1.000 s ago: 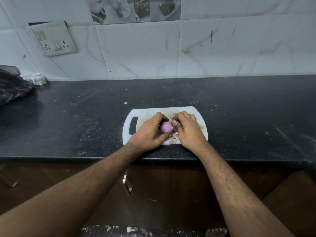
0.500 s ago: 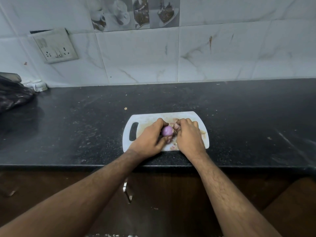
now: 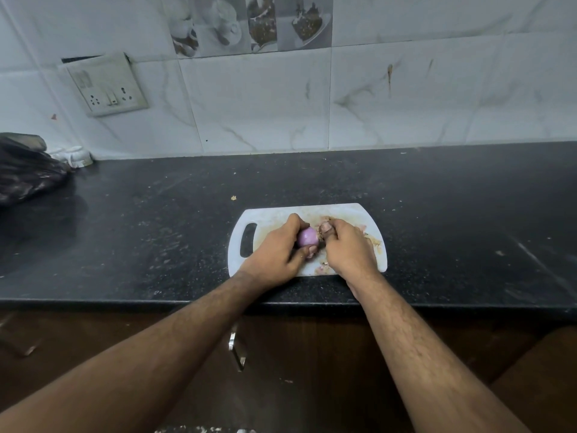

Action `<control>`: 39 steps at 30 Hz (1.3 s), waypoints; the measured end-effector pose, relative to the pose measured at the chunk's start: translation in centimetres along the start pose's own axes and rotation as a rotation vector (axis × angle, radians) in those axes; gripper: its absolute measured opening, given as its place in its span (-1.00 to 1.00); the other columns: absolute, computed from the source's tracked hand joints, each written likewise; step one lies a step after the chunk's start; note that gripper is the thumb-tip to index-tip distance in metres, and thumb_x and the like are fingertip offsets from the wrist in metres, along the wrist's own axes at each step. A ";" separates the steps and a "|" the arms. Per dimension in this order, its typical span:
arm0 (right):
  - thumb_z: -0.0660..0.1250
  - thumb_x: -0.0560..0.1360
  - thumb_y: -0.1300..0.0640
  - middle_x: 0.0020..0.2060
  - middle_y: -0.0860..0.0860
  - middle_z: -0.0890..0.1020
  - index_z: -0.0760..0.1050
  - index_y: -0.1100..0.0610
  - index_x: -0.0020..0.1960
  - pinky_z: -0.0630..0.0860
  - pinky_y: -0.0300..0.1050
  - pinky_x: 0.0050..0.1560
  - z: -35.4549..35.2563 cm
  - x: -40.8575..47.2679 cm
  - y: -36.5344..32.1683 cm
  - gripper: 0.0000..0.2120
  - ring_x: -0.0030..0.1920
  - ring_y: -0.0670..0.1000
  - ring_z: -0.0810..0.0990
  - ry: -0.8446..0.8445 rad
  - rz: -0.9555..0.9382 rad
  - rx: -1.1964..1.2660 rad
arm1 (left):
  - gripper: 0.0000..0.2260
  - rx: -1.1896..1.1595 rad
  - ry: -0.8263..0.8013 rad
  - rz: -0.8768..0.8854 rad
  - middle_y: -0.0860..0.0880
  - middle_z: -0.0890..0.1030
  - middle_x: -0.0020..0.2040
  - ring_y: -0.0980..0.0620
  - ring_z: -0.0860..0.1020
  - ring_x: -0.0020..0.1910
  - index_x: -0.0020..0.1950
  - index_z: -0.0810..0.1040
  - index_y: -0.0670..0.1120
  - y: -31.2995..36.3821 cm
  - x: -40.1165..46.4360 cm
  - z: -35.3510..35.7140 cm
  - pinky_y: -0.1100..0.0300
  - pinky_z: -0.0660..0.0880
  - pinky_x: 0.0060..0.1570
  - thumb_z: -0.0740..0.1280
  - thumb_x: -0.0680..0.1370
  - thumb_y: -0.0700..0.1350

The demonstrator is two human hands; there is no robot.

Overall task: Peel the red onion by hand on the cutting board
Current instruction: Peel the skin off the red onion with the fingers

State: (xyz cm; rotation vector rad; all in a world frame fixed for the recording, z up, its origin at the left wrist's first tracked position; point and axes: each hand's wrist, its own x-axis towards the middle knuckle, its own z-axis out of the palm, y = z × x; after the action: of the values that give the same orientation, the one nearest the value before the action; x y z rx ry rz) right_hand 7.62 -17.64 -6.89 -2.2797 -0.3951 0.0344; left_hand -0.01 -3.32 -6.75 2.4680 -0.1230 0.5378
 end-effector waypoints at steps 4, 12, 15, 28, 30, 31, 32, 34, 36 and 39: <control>0.03 0.70 -0.12 -0.05 -0.02 0.65 0.53 0.00 -0.01 0.55 0.07 0.05 -0.5 0.7 -0.1 -0.64 0.03 0.12 0.60 0.034 0.048 0.277 | -0.75 0.007 -0.018 0.020 -0.09 0.62 0.09 -0.06 0.59 0.06 0.22 0.38 -0.12 -0.2 -0.1 0.1 -0.07 0.53 0.14 0.35 0.60 -0.10; 0.26 0.67 0.13 0.04 -0.12 0.67 0.62 0.01 0.10 0.53 0.00 0.18 -0.9 -0.1 0.7 -0.83 0.13 -0.02 0.60 0.054 -0.196 0.128 | -0.74 -0.026 0.012 -0.007 -0.06 0.60 0.05 -0.02 0.58 0.03 0.23 0.39 -0.13 -0.2 -0.1 0.1 -0.05 0.54 0.09 0.34 0.64 -0.03; 0.29 0.63 0.22 0.04 -0.13 0.66 0.65 0.01 0.09 0.54 0.01 0.23 -1.1 -0.3 0.7 -0.80 0.15 -0.03 0.59 0.102 -0.266 0.183 | -0.73 -0.023 0.013 -0.018 -0.03 0.58 0.07 0.05 0.54 0.01 0.28 0.38 -0.13 -0.1 -0.1 0.2 0.12 0.49 0.06 0.31 0.67 -0.03; 0.34 0.63 0.03 -0.02 -0.13 0.59 0.61 0.00 0.04 0.51 -0.09 0.02 -1.1 0.1 0.9 -0.91 0.03 -0.04 0.59 0.242 -0.296 0.148 | -0.65 -0.066 0.080 -0.058 0.05 0.57 0.22 0.15 0.54 0.19 0.36 0.36 -0.09 -0.9 0.3 0.0 0.32 0.46 0.24 0.38 0.62 -0.14; 0.32 0.63 0.04 -0.04 -0.14 0.61 0.61 -0.01 0.07 0.56 0.00 0.09 -0.7 0.0 0.8 -0.90 0.04 -0.05 0.58 0.148 -0.385 0.115 | -0.67 -0.056 0.079 -0.034 0.03 0.57 0.21 0.12 0.54 0.17 0.34 0.39 -0.11 -1.0 0.3 0.1 0.16 0.51 0.25 0.38 0.63 -0.12; 0.33 0.62 0.03 -0.03 -0.14 0.61 0.60 -0.01 0.09 0.55 0.03 0.12 -0.5 0.0 0.7 -0.90 0.07 -0.05 0.56 0.099 -0.413 0.097 | -0.69 -0.055 0.080 -0.025 0.02 0.57 0.20 0.10 0.54 0.17 0.33 0.40 -0.12 -1.1 0.3 0.2 0.10 0.52 0.25 0.37 0.63 -0.12; 0.34 0.62 0.04 -0.02 -0.15 0.61 0.60 -0.01 0.09 0.54 0.03 0.14 -0.4 0.0 0.6 -0.90 0.08 -0.05 0.55 0.068 -0.426 0.090 | -0.70 -0.058 0.081 -0.019 0.01 0.57 0.19 0.08 0.55 0.16 0.32 0.41 -0.12 -1.1 0.3 0.2 0.06 0.52 0.24 0.37 0.63 -0.12; 0.38 0.60 0.07 -0.04 -0.17 0.63 0.59 -0.01 0.05 0.54 0.00 0.13 -0.5 0.1 0.6 -0.95 0.07 -0.06 0.55 0.058 -0.415 0.120 | -0.70 -0.069 0.074 -0.010 0.00 0.57 0.19 0.06 0.56 0.17 0.32 0.41 -0.13 -1.0 0.3 0.2 0.01 0.54 0.23 0.36 0.63 -0.10; 0.41 0.58 0.10 -0.09 -0.18 0.64 0.59 -0.01 0.00 0.54 -0.04 0.10 -0.8 0.1 0.6 -0.97 0.04 -0.07 0.56 0.066 -0.398 0.170 | -0.66 -0.071 0.066 -0.005 -0.01 0.56 0.21 0.05 0.56 0.19 0.35 0.40 -0.14 -1.0 0.2 0.2 0.00 0.54 0.24 0.36 0.63 -0.09; 0.42 0.57 0.13 -0.12 -0.19 0.63 0.56 -0.03 -0.04 0.52 -0.04 0.06 -1.0 -0.1 0.7 -0.92 0.03 -0.06 0.52 0.049 -0.405 0.154 | -0.56 -0.102 0.060 -0.018 -0.02 0.55 0.27 0.05 0.54 0.27 0.43 0.33 -0.14 -1.0 0.2 0.2 0.01 0.52 0.32 0.39 0.61 -0.12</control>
State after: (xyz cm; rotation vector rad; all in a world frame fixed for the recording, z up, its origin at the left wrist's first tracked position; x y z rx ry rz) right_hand 7.86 -18.78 -6.71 -2.0081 -0.7927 -0.1902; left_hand 0.42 -2.67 -7.40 2.3491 -0.1016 0.5827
